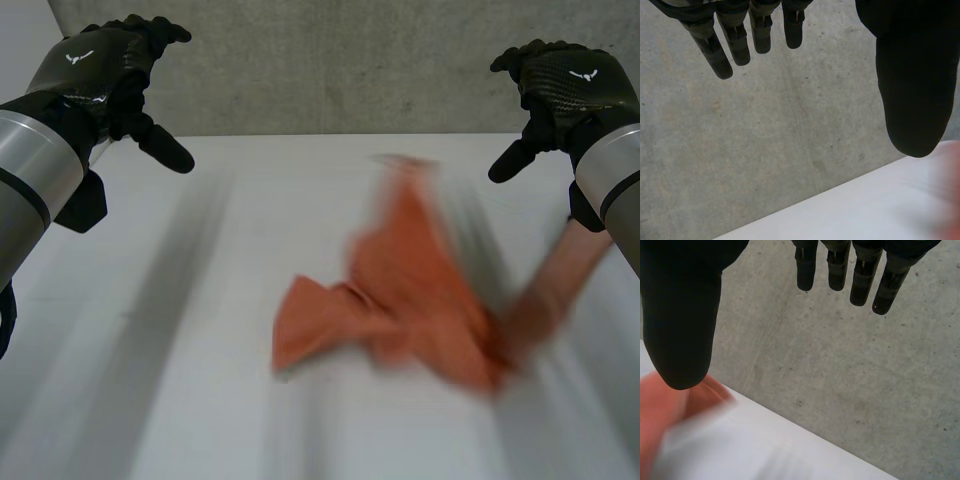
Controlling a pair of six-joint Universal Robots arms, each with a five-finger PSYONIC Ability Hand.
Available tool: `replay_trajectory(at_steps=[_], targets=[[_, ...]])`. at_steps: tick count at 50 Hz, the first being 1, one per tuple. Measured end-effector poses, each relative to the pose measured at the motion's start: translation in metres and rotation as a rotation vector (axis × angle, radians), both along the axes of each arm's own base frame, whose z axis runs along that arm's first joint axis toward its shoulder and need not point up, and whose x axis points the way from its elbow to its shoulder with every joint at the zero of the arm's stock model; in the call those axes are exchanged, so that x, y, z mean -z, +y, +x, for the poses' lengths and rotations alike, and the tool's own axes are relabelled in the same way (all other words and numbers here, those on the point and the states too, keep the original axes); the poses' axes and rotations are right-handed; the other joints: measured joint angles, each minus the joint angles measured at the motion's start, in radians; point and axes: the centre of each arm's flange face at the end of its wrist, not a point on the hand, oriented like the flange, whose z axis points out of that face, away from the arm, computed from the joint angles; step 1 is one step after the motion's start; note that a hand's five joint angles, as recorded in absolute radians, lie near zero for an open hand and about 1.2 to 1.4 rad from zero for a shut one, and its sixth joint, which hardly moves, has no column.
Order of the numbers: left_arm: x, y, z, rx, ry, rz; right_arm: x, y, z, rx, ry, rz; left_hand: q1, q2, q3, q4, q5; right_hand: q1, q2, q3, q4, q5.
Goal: Fold the laundry
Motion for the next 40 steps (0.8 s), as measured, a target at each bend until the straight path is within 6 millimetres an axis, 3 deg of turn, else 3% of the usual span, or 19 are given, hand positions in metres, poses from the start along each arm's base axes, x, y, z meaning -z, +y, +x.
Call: replay_trajectory(at_steps=[40], targets=[[0.0029, -0.0003, -0.0004, 0.000, 0.002, -0.008, 0.0088, 0.0024, 0.0065, -0.055, 0.017, 0.024, 0.000, 0.000, 0.000, 0.000, 0.000, 0.000, 0.000, 0.000, 0.000, 0.000]])
